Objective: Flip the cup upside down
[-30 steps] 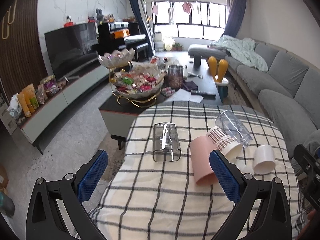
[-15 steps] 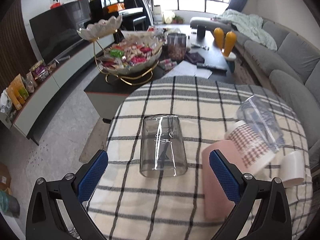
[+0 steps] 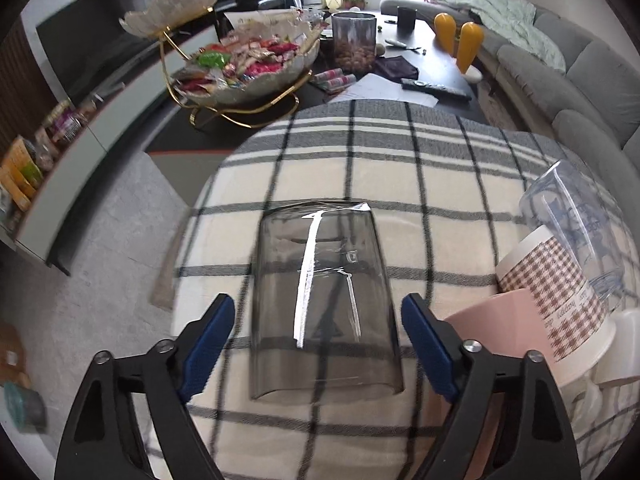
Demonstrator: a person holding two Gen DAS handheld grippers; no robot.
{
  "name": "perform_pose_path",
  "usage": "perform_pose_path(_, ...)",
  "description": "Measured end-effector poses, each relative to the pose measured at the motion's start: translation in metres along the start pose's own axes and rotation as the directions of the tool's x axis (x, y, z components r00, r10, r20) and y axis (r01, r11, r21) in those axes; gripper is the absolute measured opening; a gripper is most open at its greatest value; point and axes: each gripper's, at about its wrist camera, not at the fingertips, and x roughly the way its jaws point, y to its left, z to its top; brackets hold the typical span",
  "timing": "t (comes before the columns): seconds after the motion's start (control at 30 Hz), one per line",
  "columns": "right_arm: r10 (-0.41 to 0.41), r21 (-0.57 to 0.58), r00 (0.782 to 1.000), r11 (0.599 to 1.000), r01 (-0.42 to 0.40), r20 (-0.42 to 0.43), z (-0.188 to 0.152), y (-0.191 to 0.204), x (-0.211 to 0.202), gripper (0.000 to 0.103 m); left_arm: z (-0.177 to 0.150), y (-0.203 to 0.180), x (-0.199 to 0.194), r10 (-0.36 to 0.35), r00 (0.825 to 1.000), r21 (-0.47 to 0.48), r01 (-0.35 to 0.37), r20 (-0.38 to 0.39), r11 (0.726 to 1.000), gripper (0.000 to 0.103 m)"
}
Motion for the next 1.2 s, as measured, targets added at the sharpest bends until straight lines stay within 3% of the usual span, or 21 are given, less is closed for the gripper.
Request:
perform_pose_path(0.17,0.006,0.009,1.000,1.000,-0.006,-0.023,-0.003,0.001,0.006,0.101,0.002,0.001,0.005,-0.012,1.000,-0.002,0.012,-0.004,1.000,0.068)
perform_pose_path(0.5,0.005,-0.003,1.000,1.000,-0.005,-0.015,-0.005,0.003,-0.001,0.101,-0.004,0.005,-0.002,-0.045,0.999,0.000,0.045,-0.005,0.999,0.067)
perform_pose_path(0.77,0.017,-0.002,1.000,1.000,-0.017,-0.002,-0.012,0.000,-0.028,0.101,-0.020,0.010,-0.038,-0.046,0.998,0.021,0.045,0.039,0.999,0.067)
perform_pose_path(1.2,0.002,-0.012,1.000,1.000,-0.001,0.017,-0.053,-0.040,-0.103,0.101,-0.104,-0.001,-0.128,-0.089,0.993,0.032,0.087,0.072,0.996,0.067)
